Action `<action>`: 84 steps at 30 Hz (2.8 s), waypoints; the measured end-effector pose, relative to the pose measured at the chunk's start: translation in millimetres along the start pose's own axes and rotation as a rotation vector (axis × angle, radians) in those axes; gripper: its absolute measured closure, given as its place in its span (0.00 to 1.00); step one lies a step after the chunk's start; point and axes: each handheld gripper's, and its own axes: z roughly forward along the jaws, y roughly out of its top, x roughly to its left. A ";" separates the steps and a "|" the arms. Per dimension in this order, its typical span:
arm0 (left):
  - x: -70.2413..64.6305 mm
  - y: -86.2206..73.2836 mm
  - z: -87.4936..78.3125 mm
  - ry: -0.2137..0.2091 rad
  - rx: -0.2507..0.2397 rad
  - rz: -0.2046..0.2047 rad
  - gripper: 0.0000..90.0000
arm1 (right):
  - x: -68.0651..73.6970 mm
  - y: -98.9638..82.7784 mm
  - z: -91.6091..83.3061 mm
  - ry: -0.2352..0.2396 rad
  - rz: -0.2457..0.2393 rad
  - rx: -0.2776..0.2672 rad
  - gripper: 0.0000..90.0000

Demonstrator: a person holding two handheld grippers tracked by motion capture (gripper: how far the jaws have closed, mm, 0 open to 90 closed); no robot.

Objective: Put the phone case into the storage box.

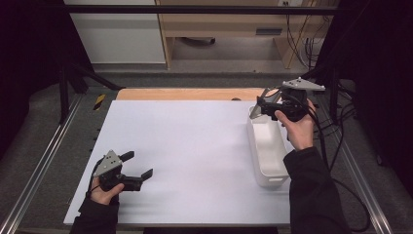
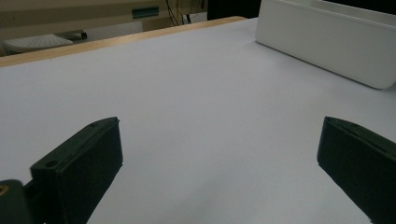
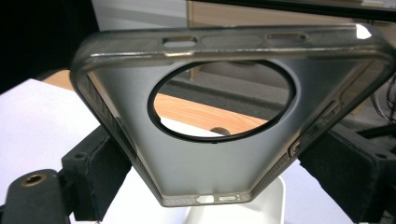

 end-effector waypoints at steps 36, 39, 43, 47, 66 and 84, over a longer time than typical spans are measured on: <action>-1.3 -1.0 3.5 -0.012 0.011 0.012 0.00 | -12.5 -5.7 49.5 -0.155 0.096 0.091 0.13; -1.4 -1.0 3.5 -0.013 0.010 0.013 0.00 | -12.5 -7.7 54.8 -0.164 0.102 0.105 0.13; -1.4 -1.0 3.6 -0.013 0.011 0.014 0.00 | -13.3 -10.1 60.5 -0.181 0.109 0.114 0.13; -1.4 -0.9 3.5 -0.013 0.009 0.013 0.00 | -14.8 -12.7 65.0 -0.192 0.123 0.127 0.13; -1.8 -1.4 5.0 -0.016 0.015 0.017 0.00 | -16.5 -24.8 83.8 -0.230 0.146 0.169 0.13; -2.1 -2.2 6.5 -0.023 0.021 0.023 0.00 | -16.0 -33.6 100.2 -0.253 0.157 0.219 0.13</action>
